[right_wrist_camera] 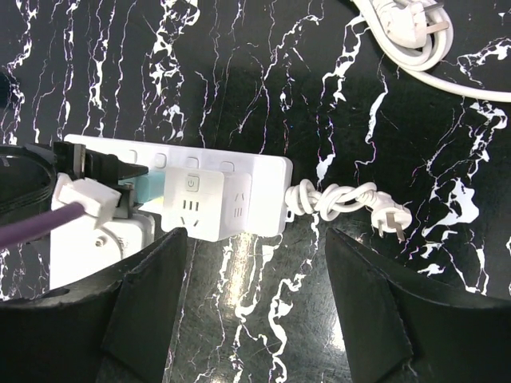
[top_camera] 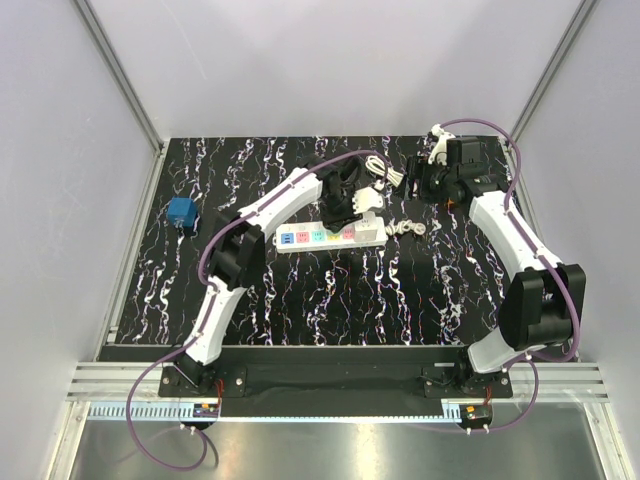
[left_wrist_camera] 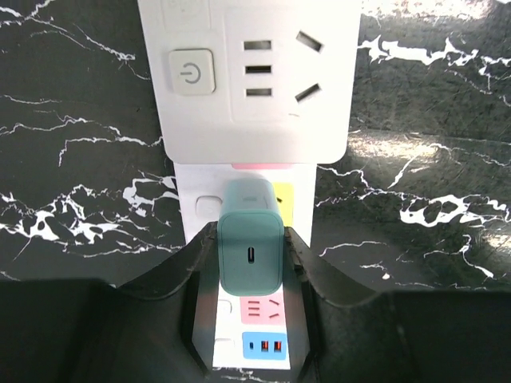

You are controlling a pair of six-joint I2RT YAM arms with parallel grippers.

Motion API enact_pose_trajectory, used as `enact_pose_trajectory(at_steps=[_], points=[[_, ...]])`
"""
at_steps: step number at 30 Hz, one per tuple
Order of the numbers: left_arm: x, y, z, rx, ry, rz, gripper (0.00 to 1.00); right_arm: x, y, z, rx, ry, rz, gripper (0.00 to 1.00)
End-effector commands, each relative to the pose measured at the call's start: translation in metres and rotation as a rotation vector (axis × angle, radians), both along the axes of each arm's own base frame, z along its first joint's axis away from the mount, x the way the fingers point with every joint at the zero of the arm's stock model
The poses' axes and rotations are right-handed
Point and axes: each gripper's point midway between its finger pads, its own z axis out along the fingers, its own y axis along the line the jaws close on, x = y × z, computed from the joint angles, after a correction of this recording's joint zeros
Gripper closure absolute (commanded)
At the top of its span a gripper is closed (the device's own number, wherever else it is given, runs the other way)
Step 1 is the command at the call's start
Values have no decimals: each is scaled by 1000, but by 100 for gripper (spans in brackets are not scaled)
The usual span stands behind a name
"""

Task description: Insert the plug

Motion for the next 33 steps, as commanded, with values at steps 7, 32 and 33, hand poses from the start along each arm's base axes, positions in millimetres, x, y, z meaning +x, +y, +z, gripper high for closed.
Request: enact_pose_trajectory(at_steps=[7, 32, 33], points=[[-13, 40, -84, 112, 137, 8, 100, 5, -10, 26, 7, -85, -33, 24], [25, -1, 57, -159, -167, 63, 1, -3, -7, 47, 48, -112, -15, 22], [25, 0, 70, -175, -191, 70, 1, -3, -7, 48, 52, -114, -14, 22]])
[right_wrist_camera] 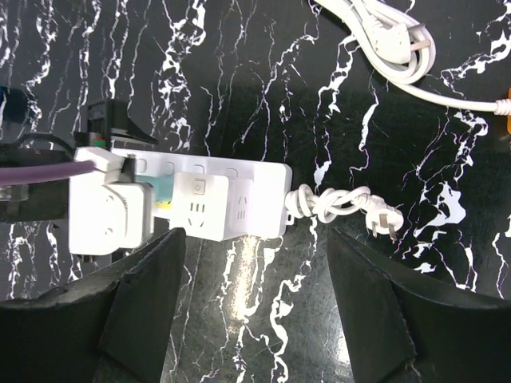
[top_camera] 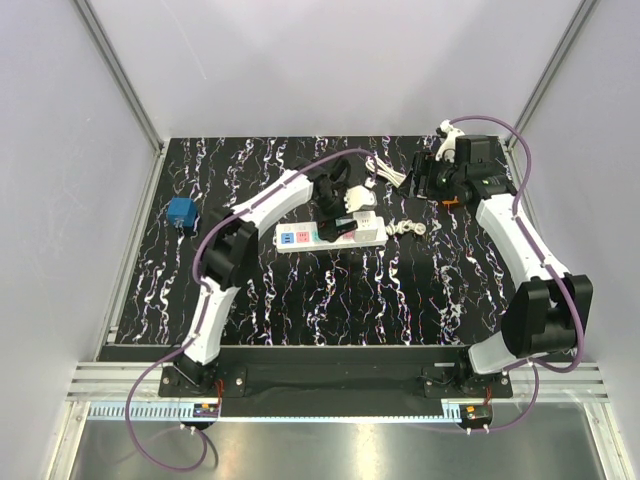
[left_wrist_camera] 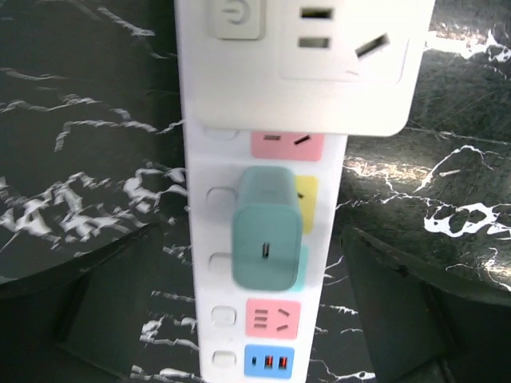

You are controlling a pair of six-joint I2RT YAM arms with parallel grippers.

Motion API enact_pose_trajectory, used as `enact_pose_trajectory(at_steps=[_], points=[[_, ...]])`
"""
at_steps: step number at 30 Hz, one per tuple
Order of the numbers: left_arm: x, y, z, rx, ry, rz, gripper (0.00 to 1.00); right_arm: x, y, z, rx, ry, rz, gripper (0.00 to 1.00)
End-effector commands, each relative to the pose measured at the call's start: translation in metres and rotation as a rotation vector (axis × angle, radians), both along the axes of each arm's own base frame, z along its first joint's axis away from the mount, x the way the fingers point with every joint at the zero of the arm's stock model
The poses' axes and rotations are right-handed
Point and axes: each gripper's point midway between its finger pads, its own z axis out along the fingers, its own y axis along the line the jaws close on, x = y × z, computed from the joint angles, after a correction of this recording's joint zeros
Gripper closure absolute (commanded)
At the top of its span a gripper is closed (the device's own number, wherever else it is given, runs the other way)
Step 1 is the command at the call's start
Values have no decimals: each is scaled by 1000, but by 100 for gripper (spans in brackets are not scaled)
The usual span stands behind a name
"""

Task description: Insert the plug

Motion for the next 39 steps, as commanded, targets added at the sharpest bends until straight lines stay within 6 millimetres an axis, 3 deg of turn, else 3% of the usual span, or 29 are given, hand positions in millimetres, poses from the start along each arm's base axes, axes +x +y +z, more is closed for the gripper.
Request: enact_pose_trajectory(at_steps=[1, 2, 3, 5, 7, 9, 10, 11, 12, 13, 17, 20, 21, 22, 23, 24, 25, 26, 27, 28, 30, 33, 35, 39], points=[[19, -9, 84, -114, -202, 37, 1, -2, 2, 30, 32, -76, 11, 21], [17, -6, 85, -112, -203, 54, 1, -3, 2, 32, 34, -80, 10, 21], [20, -5, 102, -137, -249, 72, 1, -4, 3, 33, 38, -81, 17, 21], [24, 7, 105, -107, -298, 132, 1, -6, 4, 33, 45, -77, 18, 20], [36, 18, 140, -151, -411, 251, 1, -8, 4, 32, 57, -67, 10, 20], [34, 32, 166, -226, -468, 385, 1, -10, 6, 25, 71, -44, 6, 18], [51, 42, 191, -286, -569, 495, 1, -10, 8, 23, 85, -31, 3, 17], [52, 52, 195, -340, -563, 630, 1, -11, 9, 20, 95, -21, 2, 14], [51, 64, 224, -391, -621, 701, 1, -13, 11, 18, 104, -12, 5, 9], [58, 85, 236, -397, -657, 785, 1, -14, 11, 18, 113, -8, -4, 1], [68, 160, 259, -463, -646, 1083, 1, -20, 8, 19, 126, -22, -36, 0], [68, 216, 251, -523, -508, 1277, 1, -28, 10, 21, 167, -59, -46, 0], [67, 251, 244, -518, -482, 1363, 1, -30, 12, 24, 202, -71, -57, 0], [62, 262, 221, -510, -415, 1393, 2, -33, 12, 36, 233, -113, -73, 0], [56, 277, 218, -542, -388, 1463, 4, -27, 9, 48, 264, -175, -106, 0], [56, 295, 211, -562, -378, 1522, 6, -31, 9, 41, 330, -144, -164, 0], [50, 335, 192, -544, -361, 1645, 8, -36, 6, 55, 373, -180, -199, 0], [47, 356, 187, -558, -359, 1738, 8, -38, 7, 63, 407, -202, -207, 0], [41, 387, 180, -533, -386, 1833, 8, -45, 12, 63, 414, -211, -168, 0], [32, 414, 173, -455, -459, 1947, 7, -54, 16, 76, 423, -256, -111, 0], [24, 439, 169, -435, -510, 2059, 3, -64, 26, 87, 464, -293, -44, 0], [32, 440, 160, -430, -507, 1995, 1, -68, 31, 90, 481, -296, -10, 0], [36, 448, 144, -363, -516, 1995, 1, -68, 35, 83, 480, -268, 21, 0], [62, 462, 122, -328, -538, 1931, 2, -70, 41, 68, 469, -213, 56, 0]])
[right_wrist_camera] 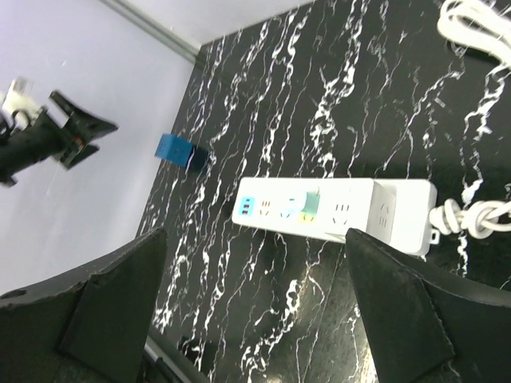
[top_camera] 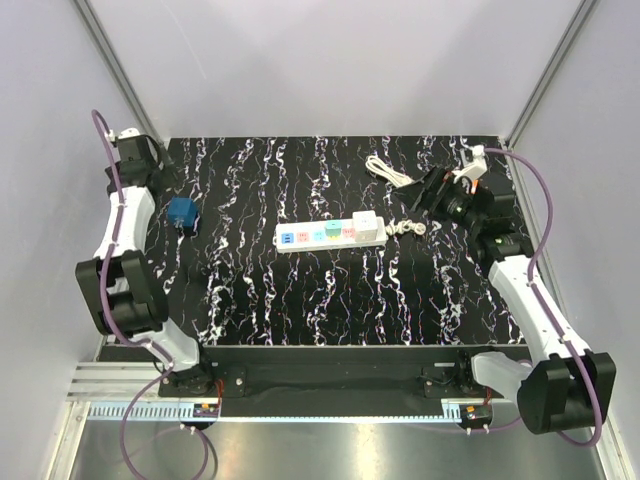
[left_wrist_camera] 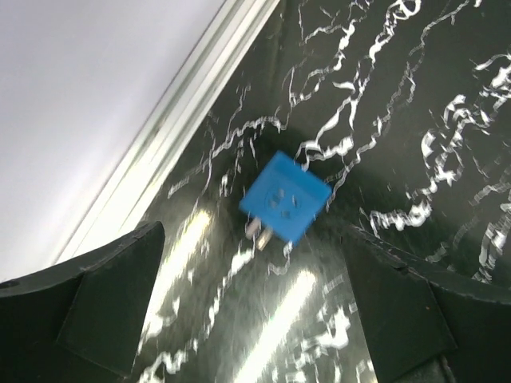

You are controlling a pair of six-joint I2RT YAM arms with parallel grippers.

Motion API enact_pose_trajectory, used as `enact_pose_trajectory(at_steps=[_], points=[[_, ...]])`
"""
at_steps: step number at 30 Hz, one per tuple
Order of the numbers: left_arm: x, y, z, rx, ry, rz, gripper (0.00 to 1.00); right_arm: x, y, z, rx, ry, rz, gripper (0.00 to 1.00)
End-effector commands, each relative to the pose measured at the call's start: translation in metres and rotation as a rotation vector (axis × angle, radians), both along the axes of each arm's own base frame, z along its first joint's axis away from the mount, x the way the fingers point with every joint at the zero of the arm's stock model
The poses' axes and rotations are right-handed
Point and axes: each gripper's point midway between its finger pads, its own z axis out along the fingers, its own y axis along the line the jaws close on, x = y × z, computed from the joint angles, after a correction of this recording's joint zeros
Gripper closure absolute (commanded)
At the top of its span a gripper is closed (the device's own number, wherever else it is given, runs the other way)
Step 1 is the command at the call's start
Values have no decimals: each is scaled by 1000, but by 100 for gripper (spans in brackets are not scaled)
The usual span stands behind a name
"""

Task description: Insert the plug

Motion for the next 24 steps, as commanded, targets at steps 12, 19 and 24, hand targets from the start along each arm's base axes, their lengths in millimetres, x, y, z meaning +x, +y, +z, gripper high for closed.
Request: enact_pose_trajectory(at_steps=[12, 19, 24], points=[[65, -1, -103, -90, 217, -195, 6, 1, 7, -3, -10, -10, 63, 0], [39, -38, -119, -256, 240, -210, 15, 5, 10, -14, -9, 24, 83, 0], [6, -58, -105, -274, 210, -140, 18, 8, 13, -16, -7, 37, 101, 0]])
